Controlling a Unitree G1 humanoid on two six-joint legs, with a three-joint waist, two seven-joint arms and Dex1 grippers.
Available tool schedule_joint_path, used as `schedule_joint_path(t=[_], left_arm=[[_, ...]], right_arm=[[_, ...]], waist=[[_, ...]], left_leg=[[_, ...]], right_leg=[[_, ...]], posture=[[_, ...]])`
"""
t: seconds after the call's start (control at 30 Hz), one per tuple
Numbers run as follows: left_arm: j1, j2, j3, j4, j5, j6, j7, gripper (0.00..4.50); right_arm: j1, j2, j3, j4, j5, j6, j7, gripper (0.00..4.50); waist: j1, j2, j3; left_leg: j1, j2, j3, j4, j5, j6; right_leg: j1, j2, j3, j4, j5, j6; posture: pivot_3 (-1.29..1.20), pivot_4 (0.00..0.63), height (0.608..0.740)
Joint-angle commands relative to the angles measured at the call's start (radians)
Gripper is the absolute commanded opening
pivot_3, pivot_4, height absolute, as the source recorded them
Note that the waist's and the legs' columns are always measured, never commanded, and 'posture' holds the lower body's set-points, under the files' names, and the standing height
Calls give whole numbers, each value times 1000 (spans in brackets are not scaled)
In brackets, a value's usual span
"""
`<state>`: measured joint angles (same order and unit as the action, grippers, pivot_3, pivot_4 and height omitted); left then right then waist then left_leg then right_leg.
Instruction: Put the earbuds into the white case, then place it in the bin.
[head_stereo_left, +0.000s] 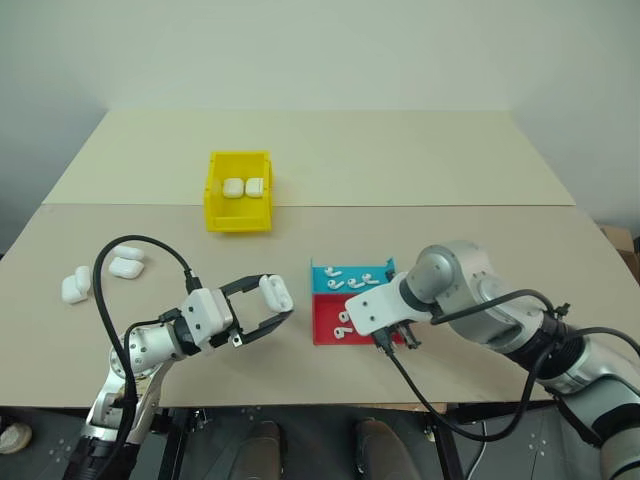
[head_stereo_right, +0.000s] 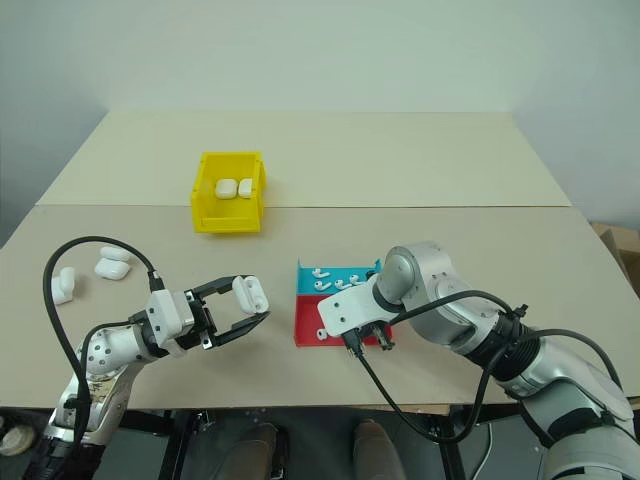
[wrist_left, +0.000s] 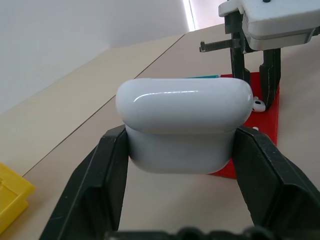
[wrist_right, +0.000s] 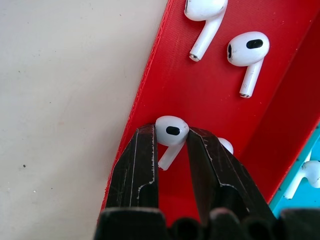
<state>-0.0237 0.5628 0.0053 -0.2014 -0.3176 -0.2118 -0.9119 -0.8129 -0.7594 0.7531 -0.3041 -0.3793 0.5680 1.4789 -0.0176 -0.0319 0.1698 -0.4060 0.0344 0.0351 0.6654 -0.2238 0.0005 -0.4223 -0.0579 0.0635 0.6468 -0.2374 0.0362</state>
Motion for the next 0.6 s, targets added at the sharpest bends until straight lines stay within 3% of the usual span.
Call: schedule_joint_path(t=[0.03, 0.2, 0.47, 0.6], left_arm=[[-10, 3, 18, -32, -14, 2, 9, 2780], [-33, -2, 24, -63, -82, 39, -6, 2780], [-125, 19, 28, -184, -255, 229, -16, 2780], [-188, 3, 22, -189, -327, 286, -39, 2780]], right_arm=[[4, -1, -25, -16, -8, -3, 1, 856], [-6, -22, -140, -120, 92, 77, 37, 856], [-32, -66, -595, -240, 422, 327, 5, 856], [-25, -44, -769, -209, 541, 300, -77, 856]], waist=[[0, 0, 0], [2, 0, 0], [6, 0, 0], [2, 0, 0]], left_leg=[[0, 0, 0, 0, 0, 0], [-1, 0, 0, 0, 0, 0], [-1, 0, -1, 0, 0, 0], [-1, 0, -1, 0, 0, 0]], right_leg=[[0, 0, 0, 0, 0, 0], [-1, 0, 0, 0, 0, 0], [1, 0, -1, -1, 0, 0], [1, 0, -1, -1, 0, 0]], posture=[[0, 150, 740], [0, 150, 740], [0, 150, 740], [0, 150, 740]])
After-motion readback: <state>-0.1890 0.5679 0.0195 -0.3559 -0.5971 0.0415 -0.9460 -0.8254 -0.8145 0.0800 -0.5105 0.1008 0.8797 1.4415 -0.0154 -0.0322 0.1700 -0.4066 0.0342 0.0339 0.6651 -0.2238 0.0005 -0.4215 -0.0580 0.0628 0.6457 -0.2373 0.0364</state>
